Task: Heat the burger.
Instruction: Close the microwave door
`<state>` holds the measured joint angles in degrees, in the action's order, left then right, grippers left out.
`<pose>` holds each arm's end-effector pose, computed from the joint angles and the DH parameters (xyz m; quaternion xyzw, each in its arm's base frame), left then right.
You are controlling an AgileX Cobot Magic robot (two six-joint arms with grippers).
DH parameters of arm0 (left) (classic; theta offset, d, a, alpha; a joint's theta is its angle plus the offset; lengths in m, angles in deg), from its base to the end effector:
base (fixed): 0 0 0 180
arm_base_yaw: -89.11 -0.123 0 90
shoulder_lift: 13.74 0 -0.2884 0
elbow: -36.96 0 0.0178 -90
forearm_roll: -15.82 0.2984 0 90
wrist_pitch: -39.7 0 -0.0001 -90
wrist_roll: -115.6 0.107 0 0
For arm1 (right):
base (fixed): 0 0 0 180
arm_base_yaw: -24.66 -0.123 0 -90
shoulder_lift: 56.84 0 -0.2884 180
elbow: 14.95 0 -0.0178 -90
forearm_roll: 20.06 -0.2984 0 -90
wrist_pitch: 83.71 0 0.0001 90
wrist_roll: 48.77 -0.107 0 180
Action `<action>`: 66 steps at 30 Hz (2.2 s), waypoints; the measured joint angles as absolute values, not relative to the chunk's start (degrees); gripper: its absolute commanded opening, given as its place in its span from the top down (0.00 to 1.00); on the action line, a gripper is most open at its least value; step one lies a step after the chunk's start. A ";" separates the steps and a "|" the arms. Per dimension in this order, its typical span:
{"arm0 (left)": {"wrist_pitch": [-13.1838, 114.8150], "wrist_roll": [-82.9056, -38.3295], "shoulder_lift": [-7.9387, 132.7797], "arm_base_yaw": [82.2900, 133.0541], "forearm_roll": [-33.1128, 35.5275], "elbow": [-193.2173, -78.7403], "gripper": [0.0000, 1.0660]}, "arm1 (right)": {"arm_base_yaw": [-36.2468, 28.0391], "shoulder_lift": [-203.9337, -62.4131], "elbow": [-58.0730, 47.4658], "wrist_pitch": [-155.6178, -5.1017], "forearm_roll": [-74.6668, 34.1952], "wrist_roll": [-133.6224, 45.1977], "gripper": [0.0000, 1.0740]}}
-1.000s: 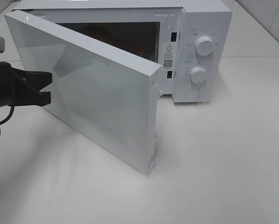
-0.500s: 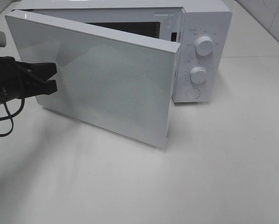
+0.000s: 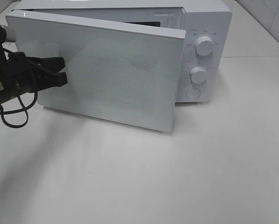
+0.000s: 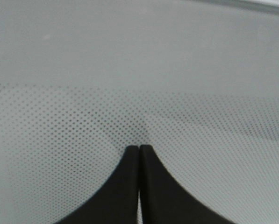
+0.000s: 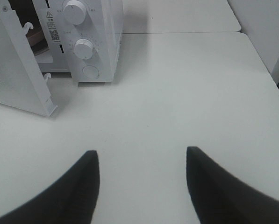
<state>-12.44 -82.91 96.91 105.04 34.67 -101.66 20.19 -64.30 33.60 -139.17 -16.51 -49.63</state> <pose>0.3375 -0.1247 0.1171 0.1431 0.7585 -0.2207 0.5962 0.0512 -0.0015 0.3029 -0.0262 0.8256 -0.0048 0.5636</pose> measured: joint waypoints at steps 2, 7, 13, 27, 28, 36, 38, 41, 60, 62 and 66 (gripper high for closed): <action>-11.69 -82.33 96.91 105.72 33.46 -102.29 1.00 | 20.19 -64.30 33.60 -139.17 -16.51 -49.63 0.47; -10.38 -81.19 96.97 106.93 30.43 -104.12 1.00 | 20.19 -64.30 33.60 -139.17 -16.51 -49.63 0.47; -10.32 -80.96 97.94 107.84 29.97 -105.67 1.00 | 20.19 -64.30 33.60 -139.17 -16.51 -49.63 0.47; -9.46 -78.04 102.99 113.75 26.59 -111.28 1.00 | 20.19 -64.30 33.60 -139.17 -16.51 -49.63 0.47; -9.46 -77.46 103.16 114.15 26.42 -111.46 1.00 | 20.19 -64.30 33.60 -139.17 -16.51 -49.63 0.47; -9.69 -72.19 104.59 116.21 24.64 -113.29 1.00 | 20.19 -64.30 33.60 -139.17 -16.51 -49.63 0.47; -10.32 -70.30 105.45 117.01 23.67 -113.86 1.00 | 20.19 -64.30 33.60 -139.17 -16.51 -49.63 0.47; -10.38 -69.56 106.02 117.47 23.44 -114.49 1.00 | 20.19 -64.30 33.60 -139.17 -16.51 -49.63 0.47; -10.20 -65.20 108.43 119.88 23.44 -122.57 1.00 | 20.19 -64.30 33.60 -139.17 -16.51 -49.63 0.47; -10.15 -65.20 108.43 119.93 23.90 -122.86 1.00 | 20.19 -64.30 33.60 -139.17 -16.51 -49.63 0.47; -10.15 -65.20 108.43 120.22 24.53 -123.66 1.00 | 20.19 -64.30 33.60 -139.17 -16.51 -49.63 0.47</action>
